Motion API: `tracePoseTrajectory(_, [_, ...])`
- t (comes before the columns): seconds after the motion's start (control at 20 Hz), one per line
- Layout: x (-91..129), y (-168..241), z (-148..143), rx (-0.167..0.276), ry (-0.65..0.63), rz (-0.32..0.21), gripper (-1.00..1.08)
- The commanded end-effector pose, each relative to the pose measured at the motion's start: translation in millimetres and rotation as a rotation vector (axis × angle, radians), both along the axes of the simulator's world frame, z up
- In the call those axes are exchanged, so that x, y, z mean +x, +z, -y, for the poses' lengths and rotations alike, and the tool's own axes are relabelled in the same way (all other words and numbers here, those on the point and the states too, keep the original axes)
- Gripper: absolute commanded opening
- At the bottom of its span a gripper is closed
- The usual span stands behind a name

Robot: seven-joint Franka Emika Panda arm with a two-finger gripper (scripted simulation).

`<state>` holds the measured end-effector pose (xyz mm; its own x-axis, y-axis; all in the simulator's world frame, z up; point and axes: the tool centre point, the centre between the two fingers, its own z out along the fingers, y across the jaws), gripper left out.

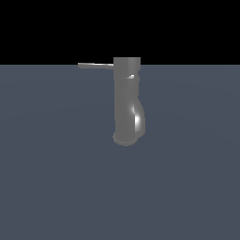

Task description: Turn on the faucet by rotating a designated handle.

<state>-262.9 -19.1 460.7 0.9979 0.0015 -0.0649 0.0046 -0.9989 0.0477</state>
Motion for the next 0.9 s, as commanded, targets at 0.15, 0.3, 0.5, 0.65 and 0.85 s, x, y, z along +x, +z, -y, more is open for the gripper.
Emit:
tracePoseTrajectory(0.15, [1.1, 2.6, -3.5, -0.003, 0.008, 0.006, -1.00])
tracePoseTrajectory(0.3, [3.4, 9.9, -13.1, -0.011, 0.032, 0.022, -1.00])
tracePoseTrajectory(0.5, [3.9, 14.9, -19.5, -0.018, 0.052, 0.032, -1.00])
tracePoseTrajectory(0.65, [4.2, 14.0, -18.6, -0.016, 0.048, 0.030, -1.00])
tracePoseTrajectory(0.85, [8.5, 13.6, -19.7, -0.009, 0.031, 0.032, -1.00])
